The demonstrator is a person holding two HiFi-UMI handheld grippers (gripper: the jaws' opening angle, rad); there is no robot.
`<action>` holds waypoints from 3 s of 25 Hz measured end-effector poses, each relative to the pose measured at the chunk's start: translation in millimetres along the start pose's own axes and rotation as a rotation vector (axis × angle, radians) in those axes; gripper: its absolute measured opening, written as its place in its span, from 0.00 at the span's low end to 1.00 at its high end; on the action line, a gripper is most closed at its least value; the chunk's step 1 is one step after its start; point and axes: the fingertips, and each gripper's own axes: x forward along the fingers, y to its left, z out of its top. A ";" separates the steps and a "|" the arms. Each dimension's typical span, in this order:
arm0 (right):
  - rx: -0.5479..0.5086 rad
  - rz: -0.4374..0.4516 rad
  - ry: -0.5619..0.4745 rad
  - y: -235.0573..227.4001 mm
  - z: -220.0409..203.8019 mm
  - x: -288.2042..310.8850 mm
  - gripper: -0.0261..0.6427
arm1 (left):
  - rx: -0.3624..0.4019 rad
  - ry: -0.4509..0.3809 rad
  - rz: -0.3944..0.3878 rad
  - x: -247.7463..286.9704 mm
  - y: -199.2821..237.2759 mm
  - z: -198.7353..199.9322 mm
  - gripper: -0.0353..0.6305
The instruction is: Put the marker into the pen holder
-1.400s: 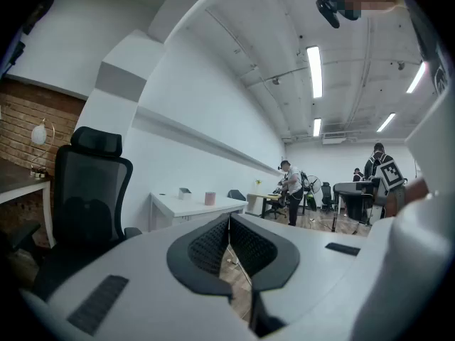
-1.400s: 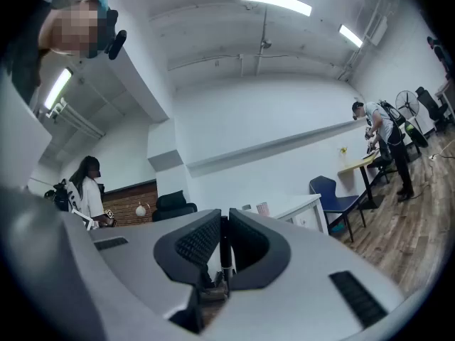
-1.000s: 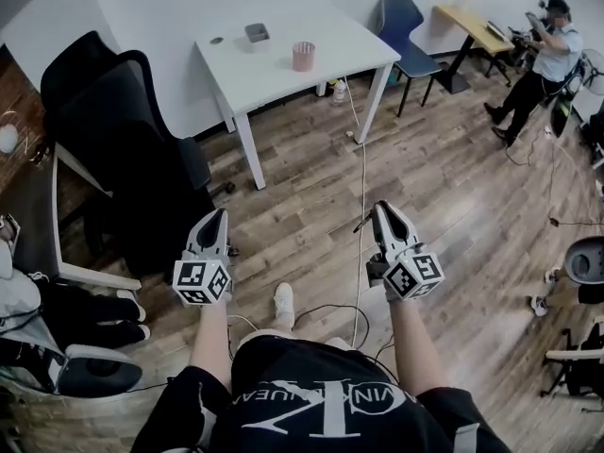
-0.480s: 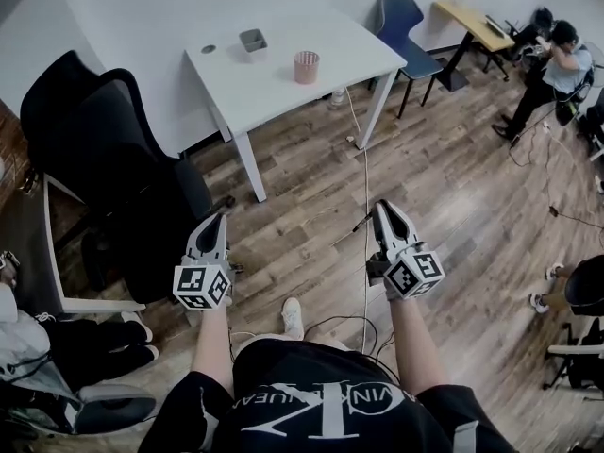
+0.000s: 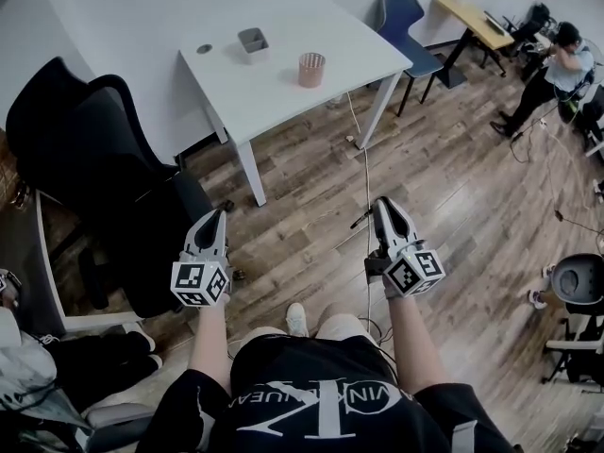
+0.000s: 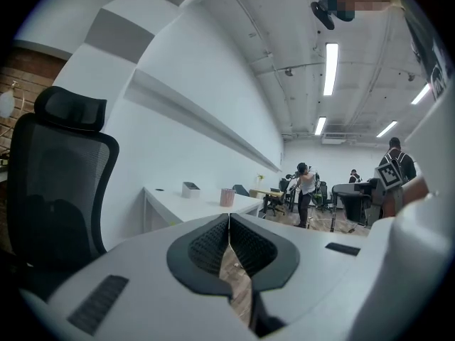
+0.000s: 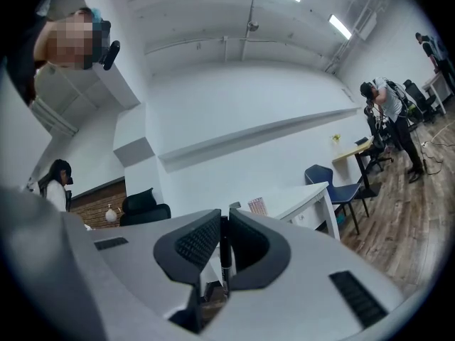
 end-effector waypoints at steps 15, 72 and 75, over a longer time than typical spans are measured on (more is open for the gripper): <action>0.011 0.041 -0.016 -30.4 15.5 83.4 0.11 | -0.002 -0.017 0.046 59.3 34.8 14.7 0.08; 0.010 0.240 0.056 -169.8 61.6 412.8 0.11 | -0.015 -0.025 0.100 387.1 104.5 68.3 0.08; 0.001 0.267 0.050 -163.5 66.4 428.5 0.11 | -0.011 -0.023 0.087 401.8 108.6 70.5 0.08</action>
